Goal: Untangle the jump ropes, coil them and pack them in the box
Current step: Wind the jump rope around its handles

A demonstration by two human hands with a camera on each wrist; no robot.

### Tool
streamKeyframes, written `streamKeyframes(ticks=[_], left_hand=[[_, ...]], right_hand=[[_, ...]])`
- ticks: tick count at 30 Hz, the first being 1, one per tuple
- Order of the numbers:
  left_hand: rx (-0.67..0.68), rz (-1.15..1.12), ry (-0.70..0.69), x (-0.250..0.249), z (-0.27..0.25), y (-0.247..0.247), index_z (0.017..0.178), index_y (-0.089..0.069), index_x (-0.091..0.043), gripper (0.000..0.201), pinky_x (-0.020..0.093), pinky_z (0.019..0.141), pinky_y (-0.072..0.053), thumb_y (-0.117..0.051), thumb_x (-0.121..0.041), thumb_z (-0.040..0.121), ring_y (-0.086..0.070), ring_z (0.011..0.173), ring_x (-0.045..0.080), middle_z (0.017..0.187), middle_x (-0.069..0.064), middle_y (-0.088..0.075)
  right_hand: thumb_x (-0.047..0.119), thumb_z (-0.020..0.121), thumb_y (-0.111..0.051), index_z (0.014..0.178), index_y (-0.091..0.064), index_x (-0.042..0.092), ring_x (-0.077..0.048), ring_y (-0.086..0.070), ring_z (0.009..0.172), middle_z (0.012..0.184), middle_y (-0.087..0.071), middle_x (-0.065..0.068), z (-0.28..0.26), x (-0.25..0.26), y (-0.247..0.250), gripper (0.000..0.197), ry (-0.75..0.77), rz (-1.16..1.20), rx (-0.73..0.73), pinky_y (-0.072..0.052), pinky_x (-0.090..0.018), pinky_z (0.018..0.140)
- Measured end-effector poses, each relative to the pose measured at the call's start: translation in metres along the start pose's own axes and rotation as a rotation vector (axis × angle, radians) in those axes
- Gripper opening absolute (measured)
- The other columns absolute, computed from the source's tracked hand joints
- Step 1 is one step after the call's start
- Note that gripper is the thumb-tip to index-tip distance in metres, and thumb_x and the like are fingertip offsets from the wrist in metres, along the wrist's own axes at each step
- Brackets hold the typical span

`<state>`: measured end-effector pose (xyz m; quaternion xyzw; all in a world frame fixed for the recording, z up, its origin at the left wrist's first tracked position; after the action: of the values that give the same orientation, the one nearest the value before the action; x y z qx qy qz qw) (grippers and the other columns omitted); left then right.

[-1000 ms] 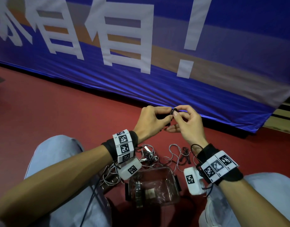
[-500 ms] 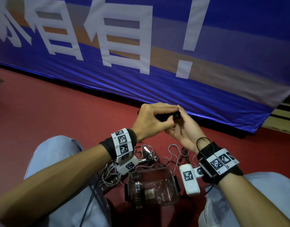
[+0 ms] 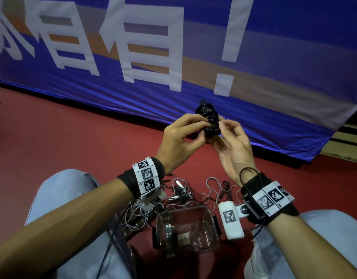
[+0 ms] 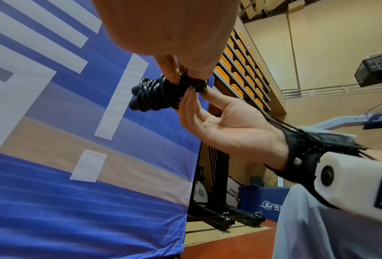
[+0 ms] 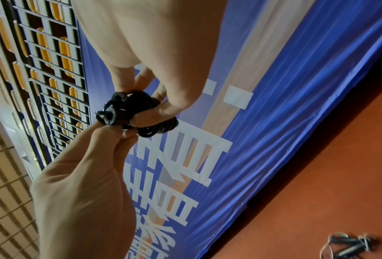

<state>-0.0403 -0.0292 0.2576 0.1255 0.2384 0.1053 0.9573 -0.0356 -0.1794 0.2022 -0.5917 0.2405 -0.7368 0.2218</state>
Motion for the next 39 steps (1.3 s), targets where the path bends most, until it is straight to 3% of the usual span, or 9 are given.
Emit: streamKeyframes(ticks=[4, 8, 14, 18, 24, 29, 34, 37, 39], left_hand=[[0.034, 0.033, -0.110, -0.009, 0.001, 0.003, 0.103, -0.075, 0.004, 0.017, 0.039, 0.085, -0.058, -0.068, 0.006, 0.088, -0.069, 0.099, 0.020, 0.109, 0.013, -0.070], [0.097, 0.075, -0.184, -0.012, 0.001, 0.003, 0.106, -0.074, 0.005, 0.018, 0.042, 0.085, -0.057, -0.070, 0.005, 0.089, -0.068, 0.103, 0.025, 0.112, 0.014, -0.070], [0.267, 0.203, -0.307, -0.013, -0.005, -0.004, 0.112, -0.072, 0.006, 0.022, 0.041, 0.086, -0.054, -0.068, 0.001, 0.091, -0.067, 0.098, 0.030, 0.119, 0.016, -0.068], [0.279, 0.216, -0.291, -0.011, -0.004, -0.004, 0.115, -0.071, 0.005, 0.022, 0.042, 0.087, -0.053, -0.065, -0.002, 0.094, -0.066, 0.100, 0.030, 0.121, 0.016, -0.067], [0.249, 0.200, -0.262, -0.009, 0.000, -0.001, 0.118, -0.070, 0.003, 0.024, 0.042, 0.088, -0.052, -0.062, 0.001, 0.095, -0.065, 0.103, 0.028, 0.121, 0.014, -0.066], [0.163, 0.175, -0.232, -0.009, -0.001, 0.002, 0.117, -0.070, 0.005, 0.025, 0.042, 0.087, -0.053, -0.056, 0.007, 0.096, -0.065, 0.104, 0.028, 0.116, 0.014, -0.068], [0.048, 0.194, -0.160, -0.011, 0.000, 0.005, 0.111, -0.071, 0.004, 0.027, 0.037, 0.089, -0.052, -0.057, 0.014, 0.091, -0.064, 0.098, 0.025, 0.109, 0.010, -0.070], [0.037, 0.188, -0.127, -0.011, 0.002, 0.007, 0.110, -0.070, 0.004, 0.029, 0.034, 0.088, -0.051, -0.056, 0.017, 0.088, -0.062, 0.097, 0.025, 0.107, 0.009, -0.070], [0.044, 0.185, -0.122, -0.011, 0.004, 0.009, 0.109, -0.069, 0.004, 0.031, 0.035, 0.086, -0.052, -0.055, 0.018, 0.085, -0.061, 0.095, 0.026, 0.106, 0.009, -0.069]], right_hand=[[0.006, 0.100, -0.057, 0.124, -0.061, 0.011, -0.024, -0.067, 0.108, 0.130, -0.063, -0.013, 0.002, 0.018, -0.008, 0.026, 0.085, -0.189, 0.121, -0.059, -0.036, 0.086], [0.015, 0.095, -0.066, 0.117, -0.072, 0.006, -0.033, -0.066, 0.118, 0.134, -0.060, -0.017, 0.003, 0.035, -0.007, 0.024, 0.215, -0.532, 0.187, -0.059, -0.044, 0.088], [0.018, 0.093, -0.071, 0.123, -0.072, 0.018, -0.015, -0.070, 0.093, 0.123, -0.060, -0.004, 0.006, 0.041, -0.005, 0.031, 0.270, -0.873, 0.292, -0.056, -0.028, 0.085], [0.024, 0.094, -0.070, 0.128, -0.070, 0.022, -0.013, -0.068, 0.083, 0.122, -0.055, -0.004, 0.006, 0.037, -0.003, 0.034, 0.272, -0.939, 0.286, -0.054, -0.025, 0.088], [0.025, 0.091, -0.073, 0.124, -0.071, 0.022, -0.023, -0.069, 0.095, 0.125, -0.054, -0.011, 0.009, 0.036, -0.003, 0.033, 0.275, -0.903, 0.246, -0.052, -0.025, 0.090], [0.024, 0.089, -0.076, 0.121, -0.073, 0.020, -0.021, -0.071, 0.091, 0.128, -0.053, -0.015, 0.010, 0.031, 0.001, 0.033, 0.250, -0.762, 0.198, -0.056, -0.036, 0.092], [0.021, 0.089, -0.076, 0.120, -0.073, 0.019, -0.025, -0.070, 0.098, 0.123, -0.058, -0.006, 0.006, 0.020, -0.002, 0.031, 0.220, -0.611, 0.152, -0.055, -0.049, 0.099], [0.019, 0.092, -0.074, 0.123, -0.071, 0.017, -0.032, -0.068, 0.113, 0.126, -0.058, -0.012, 0.004, 0.015, -0.006, 0.031, 0.189, -0.597, 0.156, -0.057, -0.043, 0.097], [0.019, 0.092, -0.072, 0.124, -0.070, 0.018, -0.028, -0.070, 0.110, 0.128, -0.055, -0.014, 0.003, 0.017, -0.009, 0.032, 0.183, -0.632, 0.173, -0.059, -0.035, 0.089]])
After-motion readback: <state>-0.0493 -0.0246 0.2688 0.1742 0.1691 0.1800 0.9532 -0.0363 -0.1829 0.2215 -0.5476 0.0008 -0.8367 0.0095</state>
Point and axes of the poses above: each hand's wrist, its own z-axis towards the middle knuckle, its own y-axis out of the back of the hand, x = y × z, the point moved 8 cm from there along z, towards the middle knuckle
